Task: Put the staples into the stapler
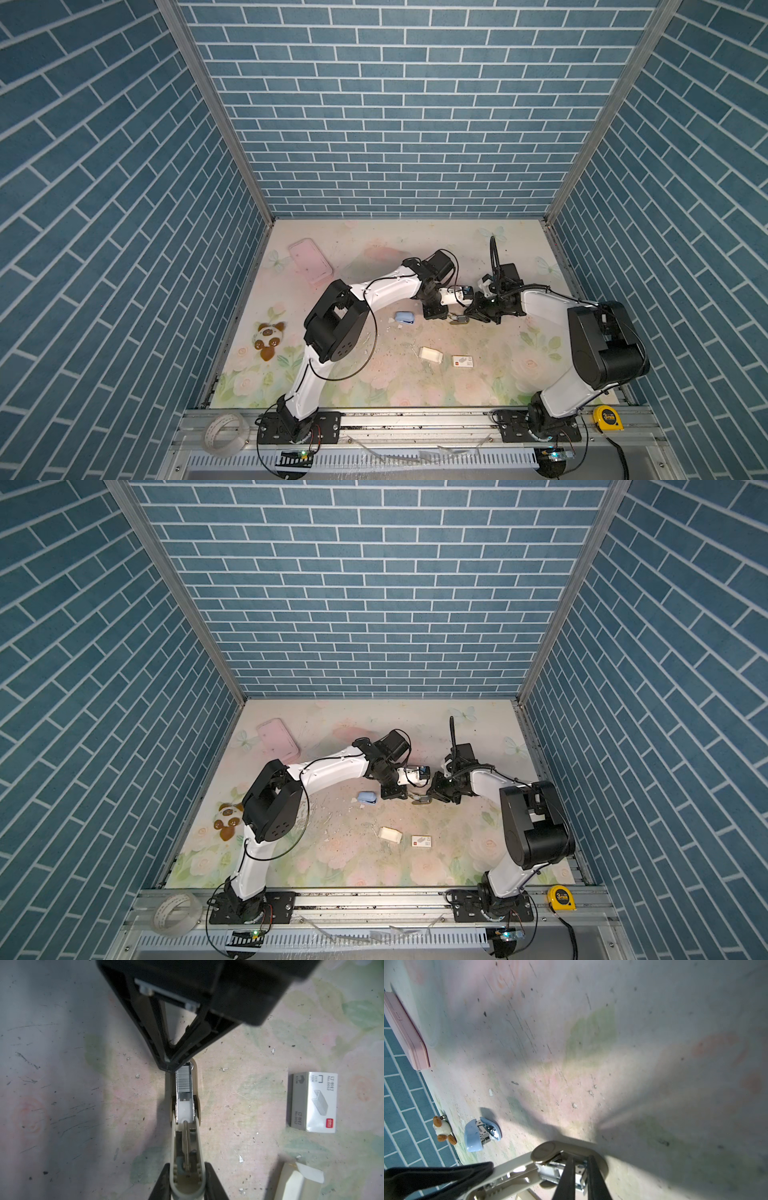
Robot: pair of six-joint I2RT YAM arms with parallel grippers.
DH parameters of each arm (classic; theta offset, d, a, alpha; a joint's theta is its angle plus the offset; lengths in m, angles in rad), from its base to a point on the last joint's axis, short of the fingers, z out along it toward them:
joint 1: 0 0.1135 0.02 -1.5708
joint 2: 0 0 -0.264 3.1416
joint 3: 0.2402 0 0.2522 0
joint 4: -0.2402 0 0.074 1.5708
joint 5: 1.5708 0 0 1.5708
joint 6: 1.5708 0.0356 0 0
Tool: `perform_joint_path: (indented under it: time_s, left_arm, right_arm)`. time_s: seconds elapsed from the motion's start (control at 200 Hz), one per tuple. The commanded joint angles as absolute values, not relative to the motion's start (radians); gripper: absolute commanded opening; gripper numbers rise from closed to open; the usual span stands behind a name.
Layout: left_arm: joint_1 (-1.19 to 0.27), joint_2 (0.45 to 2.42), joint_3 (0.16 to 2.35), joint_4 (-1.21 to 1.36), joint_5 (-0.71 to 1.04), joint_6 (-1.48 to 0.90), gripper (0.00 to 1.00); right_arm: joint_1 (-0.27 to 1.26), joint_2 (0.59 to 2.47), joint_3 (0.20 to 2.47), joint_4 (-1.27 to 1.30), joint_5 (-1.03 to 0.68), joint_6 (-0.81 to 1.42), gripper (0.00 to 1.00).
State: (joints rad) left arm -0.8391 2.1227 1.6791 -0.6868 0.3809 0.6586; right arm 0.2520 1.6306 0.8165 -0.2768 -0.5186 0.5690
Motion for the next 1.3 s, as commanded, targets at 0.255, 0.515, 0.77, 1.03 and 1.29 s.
perform_joint_path:
  time_s: [0.255, 0.515, 0.77, 1.03, 1.29]
  left_arm:
    - [-0.881, 2.178, 1.739, -0.713, 0.343, 0.678, 0.14]
    - [-0.881, 2.148, 1.705, -0.726, 0.291, 0.72, 0.12]
    - [-0.875, 2.114, 1.684, -0.749, 0.279, 0.734, 0.12]
    - [-0.871, 2.11, 1.712, -0.756, 0.282, 0.727, 0.12]
    - [-0.871, 2.121, 1.763, -0.771, 0.295, 0.71, 0.13]
  right_arm:
    - [0.247, 1.613, 0.782, -0.277, -0.482, 0.559, 0.17]
    - [0.22, 1.534, 0.82, -0.326, -0.43, 0.554, 0.21]
    - [0.212, 1.493, 0.764, -0.342, -0.499, 0.559, 0.19]
    - [0.212, 1.503, 0.712, -0.283, -0.578, 0.588, 0.18]
    - [0.212, 1.517, 0.695, -0.247, -0.595, 0.597, 0.16]
